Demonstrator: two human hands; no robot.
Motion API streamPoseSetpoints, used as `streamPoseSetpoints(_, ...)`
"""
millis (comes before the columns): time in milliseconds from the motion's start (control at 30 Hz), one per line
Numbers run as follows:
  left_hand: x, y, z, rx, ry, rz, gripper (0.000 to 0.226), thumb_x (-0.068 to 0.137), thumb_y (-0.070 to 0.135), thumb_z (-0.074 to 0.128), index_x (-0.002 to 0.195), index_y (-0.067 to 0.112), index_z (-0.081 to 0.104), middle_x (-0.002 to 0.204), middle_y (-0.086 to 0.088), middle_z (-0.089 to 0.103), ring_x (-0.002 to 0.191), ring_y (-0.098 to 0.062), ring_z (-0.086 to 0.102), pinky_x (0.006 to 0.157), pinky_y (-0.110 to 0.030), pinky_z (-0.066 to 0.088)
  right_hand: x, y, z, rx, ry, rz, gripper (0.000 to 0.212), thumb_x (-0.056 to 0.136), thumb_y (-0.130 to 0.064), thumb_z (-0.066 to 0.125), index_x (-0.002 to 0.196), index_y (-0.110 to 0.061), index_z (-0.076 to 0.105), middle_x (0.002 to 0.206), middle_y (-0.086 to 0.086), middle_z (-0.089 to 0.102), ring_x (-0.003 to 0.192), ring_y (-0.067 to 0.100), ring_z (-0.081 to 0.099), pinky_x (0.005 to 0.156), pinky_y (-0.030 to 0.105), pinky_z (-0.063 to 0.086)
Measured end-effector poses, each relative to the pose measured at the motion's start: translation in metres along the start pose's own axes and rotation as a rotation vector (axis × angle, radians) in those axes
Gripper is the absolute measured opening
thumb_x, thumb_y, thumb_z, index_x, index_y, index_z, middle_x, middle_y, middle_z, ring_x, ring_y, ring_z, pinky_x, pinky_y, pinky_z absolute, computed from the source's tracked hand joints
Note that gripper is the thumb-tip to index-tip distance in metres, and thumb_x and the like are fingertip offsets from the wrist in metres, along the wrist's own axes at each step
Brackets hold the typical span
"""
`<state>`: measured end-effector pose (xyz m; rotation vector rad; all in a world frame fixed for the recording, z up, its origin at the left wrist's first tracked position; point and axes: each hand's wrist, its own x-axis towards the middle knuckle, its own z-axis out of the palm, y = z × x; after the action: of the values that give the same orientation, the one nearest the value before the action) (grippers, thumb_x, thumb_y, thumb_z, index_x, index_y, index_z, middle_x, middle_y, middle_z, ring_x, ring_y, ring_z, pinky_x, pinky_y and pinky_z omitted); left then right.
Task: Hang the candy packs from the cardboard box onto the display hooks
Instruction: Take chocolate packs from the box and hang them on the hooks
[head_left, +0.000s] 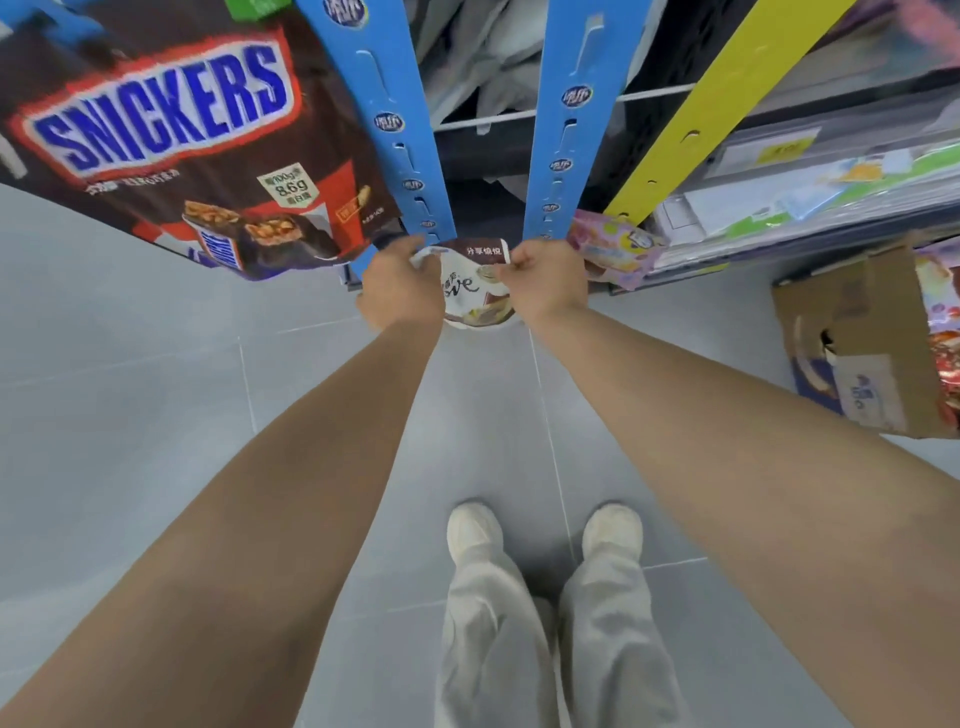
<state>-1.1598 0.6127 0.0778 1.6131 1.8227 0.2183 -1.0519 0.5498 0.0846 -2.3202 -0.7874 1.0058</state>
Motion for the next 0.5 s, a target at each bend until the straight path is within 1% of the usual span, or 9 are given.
streamPoseSetpoints(33, 0.007, -0.001, 0.006, 0.002, 0.004, 0.013, 0.034, 0.092, 0.022, 0.053, 0.125, 0.026, 0.059, 0.127, -0.002, 0.061, 0.117, -0.022, 0.055, 0.1, -0.036, 0.043, 0.007, 0.004, 0.004, -0.014, 0.006, -0.007, 0.017, 0.088, -0.021, 0.06, 0.085, -0.007, 0.068, 0.087, 0.01, 0.065, 0.083, 0.023, 0.057, 0.067, 0.028, 0.043)
streamPoseSetpoints(100, 0.019, -0.003, 0.017, 0.017, 0.017, 0.041, 0.036, 0.093, 0.022, 0.052, 0.128, 0.027, 0.056, 0.129, -0.001, 0.06, 0.118, -0.022, 0.054, 0.1, -0.034, 0.04, 0.02, 0.012, 0.013, -0.031, 0.022, 0.007, 0.021, 0.089, -0.022, 0.057, 0.074, -0.01, 0.065, 0.074, 0.004, 0.057, 0.075, 0.019, 0.05, 0.061, 0.025, 0.033)
streamPoseSetpoints(167, 0.028, -0.005, 0.026, 0.014, 0.037, 0.06, 0.037, 0.093, 0.023, 0.053, 0.13, 0.027, 0.055, 0.13, -0.002, 0.059, 0.119, -0.023, 0.055, 0.098, -0.032, 0.04, 0.028, 0.018, 0.022, -0.042, 0.064, 0.016, 0.033, 0.09, -0.024, 0.057, 0.058, -0.016, 0.052, 0.061, -0.003, 0.047, 0.072, 0.017, 0.045, 0.054, 0.023, 0.027)
streamPoseSetpoints(200, 0.032, -0.007, 0.029, 0.0, 0.051, 0.062, 0.037, 0.093, 0.024, 0.053, 0.13, 0.026, 0.055, 0.129, -0.003, 0.06, 0.118, -0.024, 0.055, 0.098, -0.032, 0.04, 0.031, 0.018, 0.025, -0.034, 0.075, 0.007, 0.034, 0.09, -0.024, 0.057, 0.058, -0.017, 0.05, 0.062, -0.002, 0.049, 0.073, 0.017, 0.046, 0.051, 0.024, 0.026)
streamPoseSetpoints(233, 0.036, -0.008, 0.031, -0.023, 0.066, 0.062, 0.036, 0.093, 0.023, 0.053, 0.128, 0.025, 0.057, 0.128, -0.003, 0.061, 0.117, -0.024, 0.056, 0.098, -0.032, 0.041, 0.033, 0.018, 0.029, -0.013, 0.081, -0.004, 0.027, 0.091, -0.024, 0.056, 0.064, -0.017, 0.057, 0.069, 0.001, 0.057, 0.075, 0.018, 0.049, 0.052, 0.023, 0.028)
streamPoseSetpoints(267, 0.039, -0.01, 0.033, -0.049, 0.077, 0.063, 0.034, 0.092, 0.022, 0.054, 0.126, 0.024, 0.059, 0.126, -0.003, 0.062, 0.116, -0.024, 0.056, 0.099, -0.033, 0.042, 0.035, 0.017, 0.031, 0.009, 0.089, -0.015, 0.019, 0.091, -0.024, 0.056, 0.078, -0.014, 0.066, 0.081, 0.005, 0.065, 0.079, 0.02, 0.053, 0.057, 0.022, 0.032)
streamPoseSetpoints(333, 0.044, -0.011, 0.036, -0.111, 0.096, 0.088, 0.031, 0.09, 0.02, 0.055, 0.121, 0.022, 0.063, 0.122, -0.003, 0.064, 0.114, -0.023, 0.057, 0.101, -0.034, 0.043, 0.037, 0.016, 0.033, 0.036, 0.124, -0.022, 0.02, 0.092, -0.024, 0.054, 0.098, -0.011, 0.069, 0.099, 0.007, 0.069, 0.092, 0.022, 0.06, 0.066, 0.021, 0.034)
streamPoseSetpoints(433, 0.048, -0.008, 0.039, -0.156, 0.12, 0.157, 0.025, 0.088, 0.02, 0.057, 0.112, 0.017, 0.067, 0.114, -0.002, 0.068, 0.108, -0.022, 0.059, 0.097, -0.035, 0.044, 0.042, 0.018, 0.032, 0.063, 0.178, -0.026, 0.021, 0.093, -0.025, 0.054, 0.1, -0.011, 0.068, 0.101, 0.007, 0.07, 0.096, 0.022, 0.061, 0.068, 0.02, 0.033)
streamPoseSetpoints(500, 0.051, -0.005, 0.041, -0.173, 0.117, 0.155, 0.021, 0.088, 0.023, 0.058, 0.106, 0.017, 0.067, 0.108, 0.0, 0.068, 0.104, -0.02, 0.059, 0.095, -0.036, 0.045, 0.049, 0.019, 0.031, 0.077, 0.205, -0.014, 0.022, 0.093, -0.027, 0.054, 0.102, -0.013, 0.068, 0.103, 0.006, 0.069, 0.098, 0.021, 0.061, 0.069, 0.02, 0.034)
